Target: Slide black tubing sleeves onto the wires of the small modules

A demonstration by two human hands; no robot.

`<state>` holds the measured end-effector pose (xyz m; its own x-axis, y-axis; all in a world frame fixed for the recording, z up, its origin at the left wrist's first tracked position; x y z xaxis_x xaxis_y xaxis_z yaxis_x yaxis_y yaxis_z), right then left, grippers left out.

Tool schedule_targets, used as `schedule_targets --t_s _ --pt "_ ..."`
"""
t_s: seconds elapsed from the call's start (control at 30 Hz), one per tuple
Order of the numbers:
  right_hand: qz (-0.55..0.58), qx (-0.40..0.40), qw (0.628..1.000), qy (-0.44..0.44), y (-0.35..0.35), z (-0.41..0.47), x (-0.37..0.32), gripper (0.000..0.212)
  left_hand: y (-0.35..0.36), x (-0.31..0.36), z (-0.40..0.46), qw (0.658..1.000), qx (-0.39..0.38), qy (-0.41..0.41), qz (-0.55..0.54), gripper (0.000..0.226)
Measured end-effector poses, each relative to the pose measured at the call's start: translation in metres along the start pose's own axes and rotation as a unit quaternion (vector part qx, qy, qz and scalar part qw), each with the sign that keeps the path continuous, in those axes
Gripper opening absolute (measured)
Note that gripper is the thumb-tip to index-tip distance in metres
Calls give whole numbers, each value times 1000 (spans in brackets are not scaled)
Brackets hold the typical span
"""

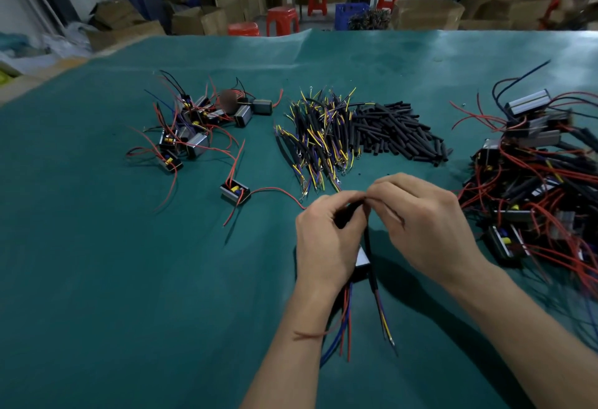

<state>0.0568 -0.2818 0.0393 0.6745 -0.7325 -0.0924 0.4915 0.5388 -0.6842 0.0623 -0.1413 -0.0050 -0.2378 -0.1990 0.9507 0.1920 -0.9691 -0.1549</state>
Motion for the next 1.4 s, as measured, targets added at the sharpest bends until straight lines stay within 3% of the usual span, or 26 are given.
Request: schedule_targets --t_s 0.37,0.5,0.57,0.7,0.87,0.93,0.97,1.0,1.1,1.13,1.23,1.4 --pt "-21 1 1000 0 4 -1 -4 11 0 1 1 999 16 -1 28 15" --pt "128 32 979 159 5 -1 -3 8 -1 0 -1 1000 12 -1 16 19" --pt "215 46 937 272 7 -2 1 13 0 0 -1 1000 9 -4 20 19" --pt "402 61 809 424 8 -1 4 16 0 2 -3 1000 7 -1 25 17" --pt "542 57 626 558 9 -1 7 22 0 6 -4 999 8 7 34 14" --pt "562 44 597 570 9 -2 8 23 0 6 -4 999 11 9 29 13" --pt "558 37 613 558 9 -3 8 22 0 7 -4 999 14 8 28 13" --pt "535 32 659 528 8 -3 8 21 -1 7 -4 999 17 6 28 13" --pt "346 29 867 356 0 -2 9 18 -2 7 -2 999 24 -2 34 13" --pt "281 24 912 299 -2 -1 9 17 -2 7 -2 999 25 -3 34 13" --pt "164 9 971 172 -9 0 10 18 -2 7 -3 999 23 -5 37 13" --pt "71 26 996 55 -11 -1 12 7 -2 6 -2 999 24 -4 35 12"
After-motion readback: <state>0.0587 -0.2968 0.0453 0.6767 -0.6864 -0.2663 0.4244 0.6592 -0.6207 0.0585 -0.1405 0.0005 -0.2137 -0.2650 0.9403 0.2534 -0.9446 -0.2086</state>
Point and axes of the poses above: each hand's wrist, its own z-axis towards the middle knuckle, its own y-axis out of the palm, x = y × z, the point moved 2 cm from there along z, towards the middle knuckle, and after that the axes turned 4 degrees about -y, right-handed, at the moved point
